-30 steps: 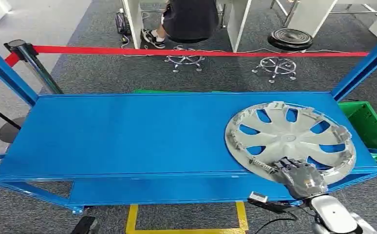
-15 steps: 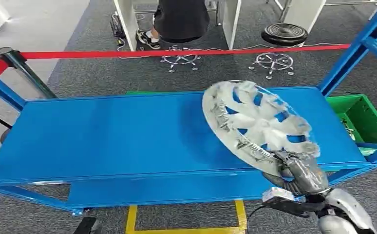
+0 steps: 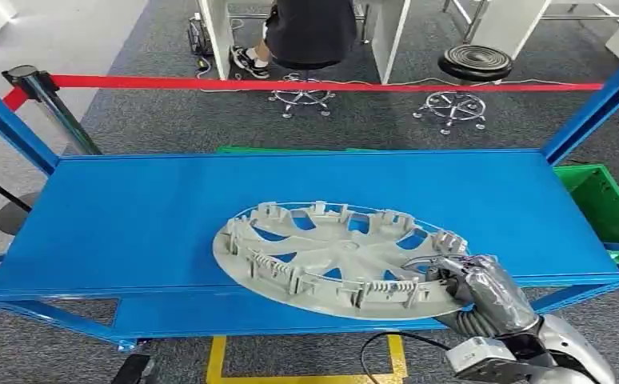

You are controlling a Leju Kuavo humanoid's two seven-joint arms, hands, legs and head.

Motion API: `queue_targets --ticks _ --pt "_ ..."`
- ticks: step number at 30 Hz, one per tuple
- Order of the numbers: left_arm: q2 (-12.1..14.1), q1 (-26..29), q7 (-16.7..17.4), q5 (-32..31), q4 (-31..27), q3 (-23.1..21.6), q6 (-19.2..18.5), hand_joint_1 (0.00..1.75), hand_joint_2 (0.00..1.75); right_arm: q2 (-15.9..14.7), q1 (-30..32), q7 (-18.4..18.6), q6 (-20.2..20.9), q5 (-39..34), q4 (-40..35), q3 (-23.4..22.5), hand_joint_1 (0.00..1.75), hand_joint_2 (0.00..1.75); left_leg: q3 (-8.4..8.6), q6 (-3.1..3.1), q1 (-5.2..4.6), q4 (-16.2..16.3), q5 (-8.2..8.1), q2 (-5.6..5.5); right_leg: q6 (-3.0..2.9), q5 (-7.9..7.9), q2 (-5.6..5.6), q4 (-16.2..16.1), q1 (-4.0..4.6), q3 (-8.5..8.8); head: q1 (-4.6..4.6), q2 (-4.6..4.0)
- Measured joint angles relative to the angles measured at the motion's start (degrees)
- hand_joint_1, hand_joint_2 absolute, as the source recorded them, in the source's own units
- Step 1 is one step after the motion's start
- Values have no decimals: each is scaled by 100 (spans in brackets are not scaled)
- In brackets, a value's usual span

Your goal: Take the parts from the cabinet and place them on the table.

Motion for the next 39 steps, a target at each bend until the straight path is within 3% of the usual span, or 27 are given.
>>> queue_targets --ticks 1,2,3,5,6,9,11,13,15,16,17,18,20,21,22,25,26,27,28,30,31,32,33,35,36,37,39 --pt "0 4 0 0 0 0 0 0 0 0 16 0 0 0 2 0 175 175 3 0 -1 1 -1 0 1 1 -1 169 -1 -96 -4 0" --pt "2 4 0 0 0 2 0 0 175 0 20 0 0 0 0 0 175 175 11 0 -1 2 -4 -1 -2 151 -1 32 -1 -44 0 0" --pt "2 2 0 0 0 2 0 0 0 0 18 0 0 0 -4 0 175 175 24 -4 1 2 -8 -4 -13 383 -2 -326 -5 127 -2 0" --pt "0 1 0 0 0 2 -2 0 0 0 15 -2 7 -18 -33 0 175 175 63 -44 6 5 -35 -12 -25 882 -5 -1388 -20 656 0 0" --pt "7 2 -9 6 0 2 -13 0 0 2 2 -76 115 -208 -31 0 175 175 59 -73 -30 11 -44 -16 -22 814 3 -1612 -15 780 2 0" --pt "9 7 -78 70 0 7 -92 0 0 11 17 -295 672 -1465 -146 -92 175 175 27 -165 -31 -4 -3 -22 -142 840 32 -1629 13 751 -22 0" --pt "15 -1 -122 123 0 11 -120 0 0 39 11 -266 1166 -2395 -282 -190 175 175 17 -235 -25 28 -67 -20 -224 874 23 -1670 -31 766 -17 0" --pt "13 -9 -131 131 0 17 -114 0 0 107 24 -181 1502 -3300 -383 -293 175 175 -238 -285 -26 556 -418 -15 -280 868 6 -1671 -33 757 -70 0" --pt "2 3 -98 166 2 26 -83 0 0 247 20 -153 1653 -3951 -439 -418 175 175 -687 -307 -23 1515 -851 -14 -304 885 -15 -1667 -22 749 -68 0" --pt "0 12 -74 192 2 42 -66 0 0 315 25 -138 1698 -4138 -442 -483 175 175 -813 -308 -23 1783 -904 -14 -309 891 -19 -1664 -18 748 -66 0" --pt "0 15 -44 208 2 55 -59 0 0 376 38 -118 1733 -4247 -442 -542 175 175 -791 -303 -24 1744 -805 -14 -307 892 -18 -1664 -18 749 -66 0" --pt "2 14 -26 227 2 68 -55 0 0 433 54 -118 1777 -4324 -442 -579 175 175 -663 -291 -24 1482 -600 -14 -303 895 -14 -1664 -18 748 -70 0" --pt "11 5 -15 236 2 103 -55 0 0 492 85 -138 1816 -4437 -442 -636 175 175 -210 -254 -24 628 -144 -14 -283 906 -8 -1664 -22 750 -70 0" --pt "11 -4 -7 254 2 114 -57 0 0 540 105 -147 1818 -4481 -442 -687 175 175 -7 -230 -24 269 -32 -14 -259 915 -5 -1661 -13 742 -70 0" --pt "9 -11 -7 271 2 129 -70 0 0 590 114 -157 1823 -4522 -439 -757 175 175 92 -216 -21 31 -55 -18 -231 906 8 -1595 35 694 -64 0" --pt "9 -5 7 310 2 164 -101 0 0 680 142 -164 1840 -4610 -439 -852 175 175 -8 -123 -44 78 -26 -30 -111 990 4 -1630 11 641 -55 0" --pt "-2 8 7 313 2 171 -107 0 0 689 158 -157 1854 -4634 -442 -877 175 175 -23 -70 -8 36 16 -18 -93 975 6 -1611 9 628 -68 0" --pt "7 5 7 313 2 184 -114 0 0 710 179 -151 1858 -4660 -439 -907 175 175 -45 -30 -1 37 45 -6 -60 794 -3 -1499 3 555 -50 0" --pt "15 -1 7 313 2 192 -111 0 0 719 186 -140 1860 -4669 -439 -940 175 175 -76 7 -1 37 72 -5 -27 503 -12 -1198 -2 468 -24 0" --pt "17 -2 -44 288 2 197 -101 0 0 756 202 -98 1834 -4669 -435 -1010 175 175 -170 25 -9 39 143 -4 8 -36 -10 -297 -14 185 -22 0" --pt "15 2 -63 271 2 197 -96 0 0 765 216 -90 1832 -4667 -435 -1038 175 175 -224 22 -12 41 180 -2 18 -171 -10 1 -13 110 -24 0" --pt "15 6 -83 240 2 197 -85 0 0 776 232 -87 1829 -4664 -435 -1040 175 175 -275 17 -13 41 192 -4 21 -147 -10 59 -13 144 -26 0" --pt "15 10 -105 223 2 197 -72 0 175 789 238 -87 1829 -4664 -435 -1043 175 175 -323 2 -13 41 229 -3 16 27 -11 -118 -14 303 -24 0" --pt "13 8 -131 203 2 197 -77 0 175 807 247 -81 1834 -4640 -435 -1067 175 175 -387 -41 -9 42 297 -3 0 471 -13 -1054 -26 947 -24 0" --pt "13 5 -151 181 2 197 -76 0 175 807 247 -79 1836 -4625 -437 -1073 175 175 -399 -76 -8 48 329 -4 -3 413 -15 -1521 -32 1226 -24 0" --pt "17 6 -166 151 2 194 -54 0 175 809 247 -79 1840 -4601 -442 -1073 175 175 -430 -109 -33 56 356 -5 -15 338 -4 -1746 -4 1386 -26 0" --pt "20 10 -168 30 2 173 29 0 175 826 270 -94 1836 -4555 -455 -1084 175 175 -425 -173 -28 53 434 -5 -94 353 10 -1707 16 1268 -26 0"
